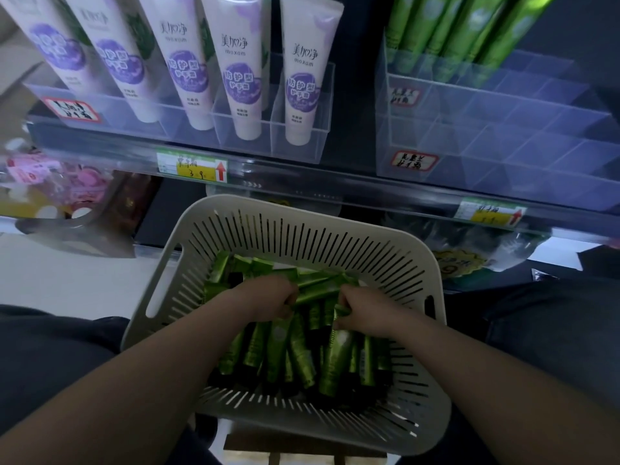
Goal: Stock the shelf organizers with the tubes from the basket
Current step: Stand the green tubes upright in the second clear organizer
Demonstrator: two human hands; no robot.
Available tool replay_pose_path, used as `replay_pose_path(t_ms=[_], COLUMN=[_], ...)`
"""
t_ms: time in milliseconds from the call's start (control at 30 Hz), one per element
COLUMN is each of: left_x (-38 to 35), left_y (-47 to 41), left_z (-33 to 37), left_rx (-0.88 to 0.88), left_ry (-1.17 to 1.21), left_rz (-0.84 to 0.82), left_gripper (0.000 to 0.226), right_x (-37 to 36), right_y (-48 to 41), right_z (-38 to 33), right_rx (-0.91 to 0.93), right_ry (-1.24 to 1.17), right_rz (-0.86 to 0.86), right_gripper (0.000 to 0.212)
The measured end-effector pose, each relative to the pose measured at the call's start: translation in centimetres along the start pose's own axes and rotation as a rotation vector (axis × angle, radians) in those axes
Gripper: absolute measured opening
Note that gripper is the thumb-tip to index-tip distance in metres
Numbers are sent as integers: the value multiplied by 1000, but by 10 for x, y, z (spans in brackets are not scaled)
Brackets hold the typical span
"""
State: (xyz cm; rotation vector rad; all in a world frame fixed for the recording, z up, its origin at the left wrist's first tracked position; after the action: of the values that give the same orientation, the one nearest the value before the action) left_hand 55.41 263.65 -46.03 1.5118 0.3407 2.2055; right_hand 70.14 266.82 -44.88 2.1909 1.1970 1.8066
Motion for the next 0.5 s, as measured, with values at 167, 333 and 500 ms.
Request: replay_pose_path(t_ms=[167,333,500], left_x=[2,5,18], left_y=[6,16,26], left_z=[2,3,5], left_rx=[25,43,46], left_ry=[27,18,92], left_rz=[17,21,40], left_gripper=[22,26,23], right_x=[3,4,7], right_y=[4,9,17], right_z=[-9,-10,-6], right_rx=[-2,-31,-75], right_ry=[-99,-168,-247], right_rz=[57,71,64], right_gripper=[35,46,47])
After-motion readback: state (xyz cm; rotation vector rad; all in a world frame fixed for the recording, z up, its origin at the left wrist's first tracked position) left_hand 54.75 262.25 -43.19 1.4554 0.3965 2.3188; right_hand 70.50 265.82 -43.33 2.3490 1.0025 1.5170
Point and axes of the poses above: each hand's wrist, its own y-axis away from the middle knuckle, its own x-axis out of the back of the hand, z = x × y, the point moved 7 cm from there along -y, towards the middle knuckle, and after that the axes turned 13 degrees about z, right-handed, at the moved point
